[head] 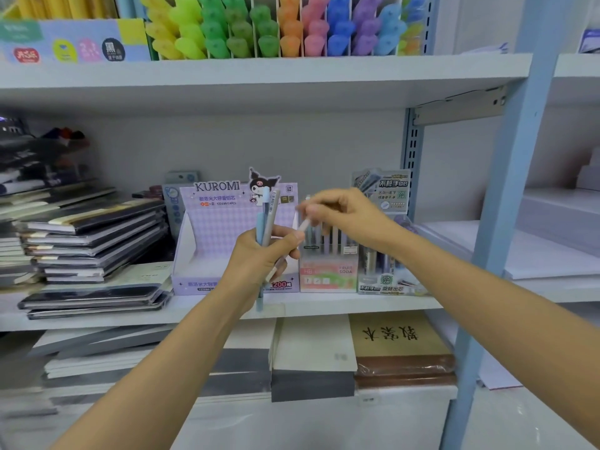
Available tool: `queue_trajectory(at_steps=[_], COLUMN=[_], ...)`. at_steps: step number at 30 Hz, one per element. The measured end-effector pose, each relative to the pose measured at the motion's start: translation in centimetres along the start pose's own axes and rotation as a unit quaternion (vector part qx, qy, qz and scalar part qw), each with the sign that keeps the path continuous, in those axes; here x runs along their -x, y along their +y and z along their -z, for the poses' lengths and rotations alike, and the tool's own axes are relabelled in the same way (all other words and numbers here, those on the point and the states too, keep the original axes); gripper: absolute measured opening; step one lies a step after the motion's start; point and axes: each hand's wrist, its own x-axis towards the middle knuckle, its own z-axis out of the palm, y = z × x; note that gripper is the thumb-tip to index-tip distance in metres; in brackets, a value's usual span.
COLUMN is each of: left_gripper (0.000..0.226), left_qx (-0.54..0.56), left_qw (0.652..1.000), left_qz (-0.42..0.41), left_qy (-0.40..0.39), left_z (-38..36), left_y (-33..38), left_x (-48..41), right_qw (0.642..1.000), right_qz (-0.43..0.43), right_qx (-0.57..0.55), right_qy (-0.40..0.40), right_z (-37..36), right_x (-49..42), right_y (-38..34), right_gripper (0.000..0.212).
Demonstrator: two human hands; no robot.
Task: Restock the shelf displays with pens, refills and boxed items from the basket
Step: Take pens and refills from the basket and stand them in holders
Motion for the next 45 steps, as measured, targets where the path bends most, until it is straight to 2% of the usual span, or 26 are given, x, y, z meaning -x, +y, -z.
queue_trajectory(at_steps=[2, 4, 8, 11, 13, 15, 20, 24, 26, 29, 30, 32, 37, 45], left_gripper=[0.025, 0.04, 0.025, 0.016, 0.013, 0.013, 0.014, 0.01, 0.012, 0.01, 0.006, 0.01, 0.024, 0.031], left_qx=[0.027, 0.088, 0.165, 0.167, 0.147, 0.099, -0.023, -0.059, -0.048, 0.015, 0.042, 0.05, -0.003, 0.015], left_qw=[0.999, 0.993, 0.985, 0.984, 0.985, 0.989, 0.995, 0.995, 0.995, 0.997, 0.996, 0.994, 0.998, 0.999], left_qz=[0.034, 0.065, 0.051, 0.02, 0.006, -0.002, -0.027, -0.048, -0.039, 0.034, 0.058, 0.079, 0.04, 0.03], left_qy=[-0.022, -0.04, -0.011, 0.052, 0.093, 0.113, 0.095, 0.07, 0.077, 0.069, 0.062, 0.058, 0.054, -0.007], left_z=[0.1, 0.5, 1.4, 0.9, 0.5, 0.3, -0.8, -1.6, -1.3, -0.4, -0.2, 0.0, 0.3, 1.2], left_y=[0.5, 0.7, 0.6, 0.6, 1.0, 1.3, 2.1, 2.6, 2.8, 3.0, 3.1, 2.9, 2.0, 0.9], left_x=[0.1, 0.1, 0.0, 0.2, 0.4, 0.6, 0.7, 0.5, 0.1, -0.4, -0.5, -0.6, -0.4, 0.3], right_qw=[1.0, 0.999, 0.987, 0.993, 0.995, 0.996, 0.998, 0.999, 0.996, 0.979, 0.972, 0.97, 0.975, 0.983], right_qz=[-0.001, -0.006, -0.028, -0.043, -0.047, -0.038, 0.02, 0.037, 0.046, 0.044, 0.04, 0.02, -0.016, -0.007], right_qx=[-0.017, -0.048, -0.13, -0.106, -0.087, -0.073, -0.061, -0.02, -0.059, -0.105, -0.104, -0.067, 0.022, 0.098], right_qy=[-0.025, 0.013, 0.089, 0.038, -0.016, -0.036, 0.029, 0.013, 0.047, 0.17, 0.205, 0.233, 0.223, 0.157], right_z=[0.1, 0.6, 1.3, 0.6, 0.1, -0.3, -0.8, -1.2, -0.8, 1.0, 1.6, 2.1, 0.1, -0.2], right_x=[0.5, 0.7, 1.6, 2.3, 2.6, 2.6, 1.2, -0.1, -0.5, -1.4, -1.7, -2.3, -2.2, -2.8], right_y=[-0.2, 0.0, 0.7, 0.9, 0.9, 0.4, -2.1, -3.5, -3.9, -3.7, -3.4, -2.4, 0.2, 1.1], right_gripper=[0.014, 0.013, 0.012, 0.007, 0.007, 0.009, 0.024, 0.017, 0.013, 0.011, 0.012, 0.012, 0.008, 0.011])
